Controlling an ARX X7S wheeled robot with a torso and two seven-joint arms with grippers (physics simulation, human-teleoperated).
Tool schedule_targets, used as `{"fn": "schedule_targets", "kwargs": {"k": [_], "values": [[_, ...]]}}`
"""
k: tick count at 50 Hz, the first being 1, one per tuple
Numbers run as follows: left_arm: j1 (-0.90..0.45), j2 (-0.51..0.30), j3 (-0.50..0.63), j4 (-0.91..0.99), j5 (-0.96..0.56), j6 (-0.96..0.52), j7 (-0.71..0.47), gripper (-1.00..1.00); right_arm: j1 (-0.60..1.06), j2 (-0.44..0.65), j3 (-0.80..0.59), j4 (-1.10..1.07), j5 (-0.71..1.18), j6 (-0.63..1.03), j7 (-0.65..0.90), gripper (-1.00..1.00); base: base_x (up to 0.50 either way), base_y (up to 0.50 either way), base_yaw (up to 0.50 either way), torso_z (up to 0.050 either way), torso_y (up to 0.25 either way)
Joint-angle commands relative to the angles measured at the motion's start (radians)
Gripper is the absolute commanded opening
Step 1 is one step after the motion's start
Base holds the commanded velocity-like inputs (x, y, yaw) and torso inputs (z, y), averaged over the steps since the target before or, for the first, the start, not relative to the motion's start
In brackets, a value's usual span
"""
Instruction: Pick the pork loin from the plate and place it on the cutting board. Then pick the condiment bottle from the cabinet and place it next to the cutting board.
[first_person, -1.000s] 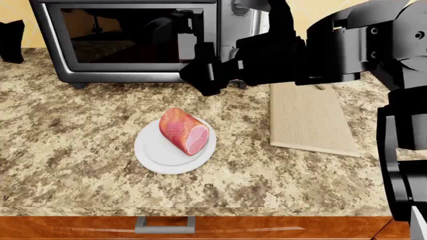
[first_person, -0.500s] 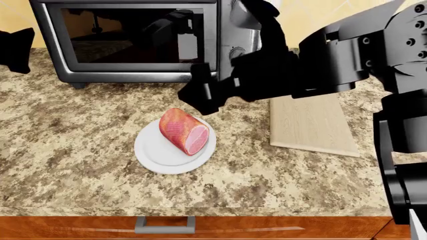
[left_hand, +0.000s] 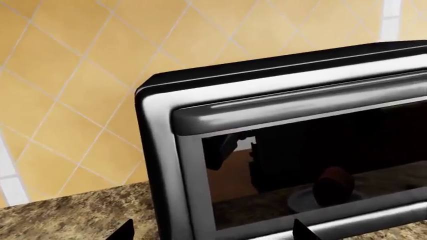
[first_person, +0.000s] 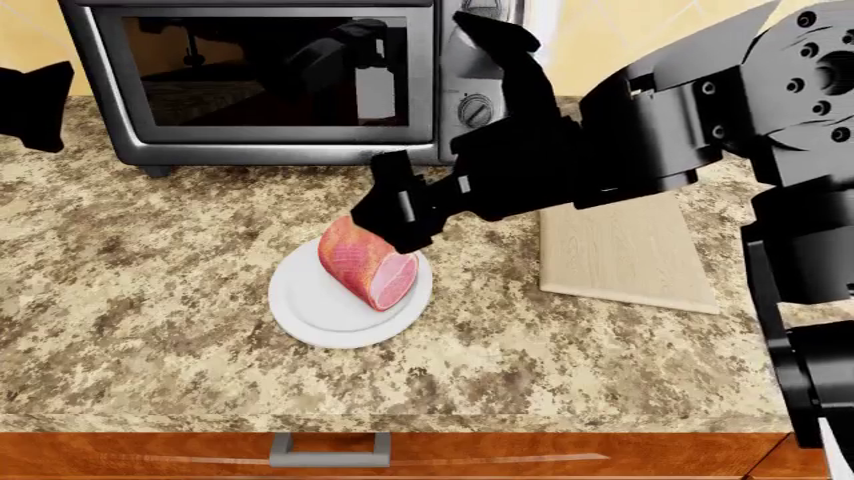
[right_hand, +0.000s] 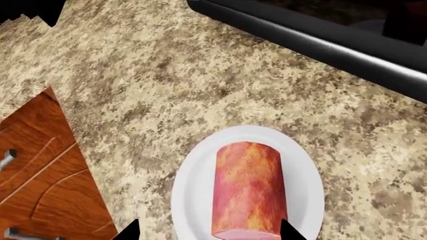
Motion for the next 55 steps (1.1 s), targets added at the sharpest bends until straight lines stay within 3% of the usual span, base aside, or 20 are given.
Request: {"fn": "schedule_targets", "kwargs": {"k": [1,17,55], "values": [[0.001,0.003,0.004,-0.023,0.004,0.023,0.002,1.0,0.027,-0.006,-0.062,0.018,-0.053,-0.011,-0.075,1.0,0.0,0.0,0.0,0.0,0.0],[0.009,0.008,-0.001,-0.051,0.003,0.046,0.003,1.0,0.081,-0.006,-0.207,0.019,-0.231,-0.046,-0.243,1.0,0.0,0.0,0.0,0.0,0.0],[0.012,0.009,-0.002,-0.102,0.006,0.08,0.002,1.0,0.119,-0.063,-0.332,0.131,-0.349,-0.151,-0.46,1.0,0.0,0.0,0.0,0.0,0.0]]}}
